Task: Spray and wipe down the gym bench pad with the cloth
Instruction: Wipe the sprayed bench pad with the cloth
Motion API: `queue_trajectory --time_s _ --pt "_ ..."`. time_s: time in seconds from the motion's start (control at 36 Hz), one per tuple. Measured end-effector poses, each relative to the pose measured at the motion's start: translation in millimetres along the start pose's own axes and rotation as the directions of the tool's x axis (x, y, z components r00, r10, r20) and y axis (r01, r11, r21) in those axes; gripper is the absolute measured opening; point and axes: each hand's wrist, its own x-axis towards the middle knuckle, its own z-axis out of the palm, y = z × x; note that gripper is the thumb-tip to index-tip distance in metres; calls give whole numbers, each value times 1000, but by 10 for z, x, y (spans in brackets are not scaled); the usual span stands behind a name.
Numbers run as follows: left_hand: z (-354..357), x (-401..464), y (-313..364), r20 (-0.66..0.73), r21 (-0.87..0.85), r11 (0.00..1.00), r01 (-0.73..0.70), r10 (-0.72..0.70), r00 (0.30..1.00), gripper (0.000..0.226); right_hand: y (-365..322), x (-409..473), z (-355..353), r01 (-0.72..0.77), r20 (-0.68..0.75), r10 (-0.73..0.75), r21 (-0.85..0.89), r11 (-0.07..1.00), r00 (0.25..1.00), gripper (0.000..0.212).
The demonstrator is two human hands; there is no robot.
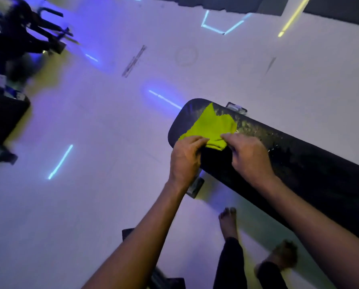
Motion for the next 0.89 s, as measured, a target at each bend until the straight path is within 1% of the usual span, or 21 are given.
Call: queue_trajectory --time_s 0.06,0.08,0.11,0.14,0.19,0.25,0.28,0.31,0.36,0.39,0.42,0.47,0.61,0.67,0.75,0.83,0.89 --pt "107 -102 -204 134 47 999 9 -15 991 35 93 -55 330 33 213 11 -202 979 977 53" --pt "153 -136 -285 169 73 997 21 -33 985 38 142 -84 465 51 281 30 -275 960 959 59" --pt "198 -151 -364 179 96 995 38 -55 982 39 186 -104 572 66 314 39 -315 947 949 64" --pt "239 -142 -431 170 117 992 55 -75 983 37 220 -113 646 73 309 36 -336 939 951 68" --pt "334 -33 -529 119 151 988 41 -59 991 33 261 -106 742 71 221 7 -344 936 975 75" --pt "466 162 -590 101 156 988 -3 -13 995 41 290 -61 804 54 160 4 -352 934 987 85" --pt "546 259 -597 142 162 987 -18 -5 990 48 313 -35 825 45 150 11 -360 932 989 90" --pt "641 336 -598 214 200 979 -42 -1 977 56 344 -12 847 35 139 18 -368 929 990 95" --pt "870 426 -605 344 330 937 -116 -5 939 65 435 20 883 4 106 40 -381 925 994 101" --pt "969 445 -622 364 371 917 -148 3 932 67 492 32 899 -14 90 53 -387 922 994 103" --pt "1042 468 -649 357 394 904 -168 18 934 69 552 43 913 -26 74 60 -394 919 995 105" --pt "1114 554 -722 300 404 898 -176 52 952 70 665 60 941 -31 58 60 -406 913 997 108" --pt "1110 826 -902 205 439 884 -160 75 976 70 789 170 986 14 70 20 -453 892 997 109" --pt "1087 897 -950 168 449 887 -102 28 985 70 799 205 981 14 70 21 -460 888 997 109" --pt "1089 863 -952 94 427 903 56 -105 990 72 823 202 978 26 64 4 -457 889 998 108" --pt "1218 654 -767 15 392 893 220 -245 969 75 850 178 987 26 57 -1 -444 896 998 106" --pt "1317 581 -623 -2 387 885 260 -281 960 78 850 169 1000 19 57 7 -438 899 998 106"
